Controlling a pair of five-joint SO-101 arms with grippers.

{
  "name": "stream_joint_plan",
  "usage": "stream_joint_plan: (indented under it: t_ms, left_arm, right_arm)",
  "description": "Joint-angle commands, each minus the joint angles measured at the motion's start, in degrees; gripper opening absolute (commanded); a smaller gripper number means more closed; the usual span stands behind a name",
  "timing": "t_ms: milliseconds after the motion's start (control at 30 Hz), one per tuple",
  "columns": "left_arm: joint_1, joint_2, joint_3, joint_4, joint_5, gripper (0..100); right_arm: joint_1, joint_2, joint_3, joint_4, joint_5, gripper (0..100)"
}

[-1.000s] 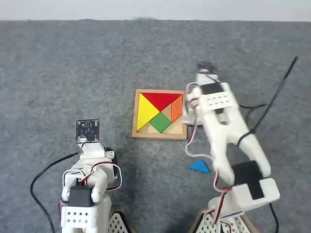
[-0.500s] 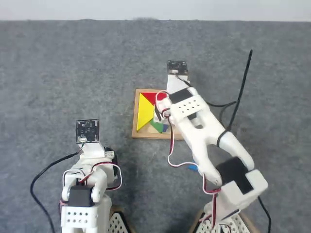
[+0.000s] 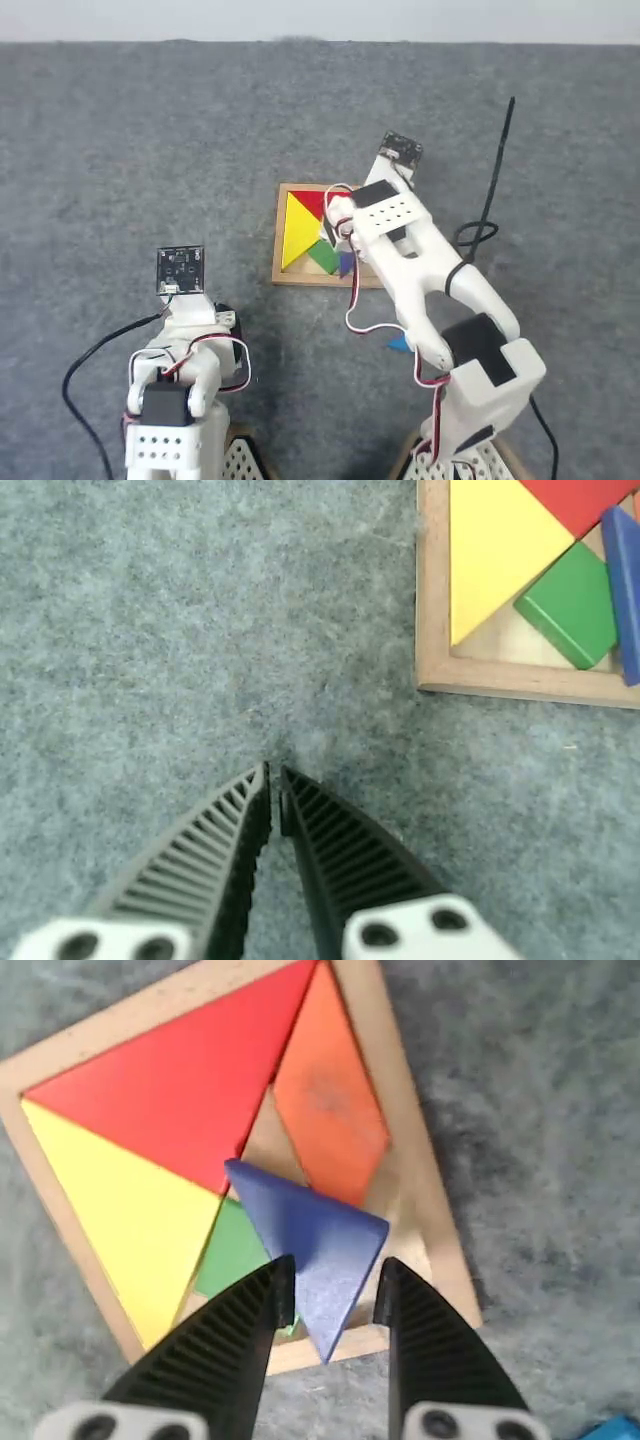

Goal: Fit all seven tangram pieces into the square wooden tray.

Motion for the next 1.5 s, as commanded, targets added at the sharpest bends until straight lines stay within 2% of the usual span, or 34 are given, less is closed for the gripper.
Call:
stream_joint_plan:
  t_ms: [0, 133, 200, 267, 433, 633, 833, 1467]
  left_arm:
    - [-0.35, -1.14, -0.75, 0.26, -0.88, 1]
    - [-0.35, -1.14, -0.75, 0.26, -0.88, 1]
    - [-0.35, -1.14, -0.75, 0.26, -0.88, 1]
    - [-0.35, -1.14, -0.75, 0.26, -0.88, 1]
    - [-0.35, -1.14, -0.75, 0.26, -0.88, 1]
    - [-0.35, -1.14, -0.75, 0.26, -0.88, 1]
    - [-0.35, -1.14, -0.75, 0.26, -0.88, 1]
    - [-0.35, -1.14, -0.75, 0.26, -0.88, 1]
  right_arm:
    - [1.71, -3.65, -3.6, 2.15, -0.79, 13.9]
    - [1.63, -5.49, -3.34, 2.68, -0.44, 13.9]
    - [1.1, -6.11, -3.34, 2.51, 2.37, 11.7]
    - [0.48, -6.29, -3.87, 2.24, 7.91, 8.0]
    - [-1.01, -6.37, -4.66, -1.19, 32.35, 0.4]
    - [-2.07, -9.45, 1.76, -12.62, 35.43, 0.6]
    - [-2.77, -9.27, 11.96, -27.03, 50.37, 0.6]
    - [2.59, -1.63, 9.23, -25.36, 51.69, 0.6]
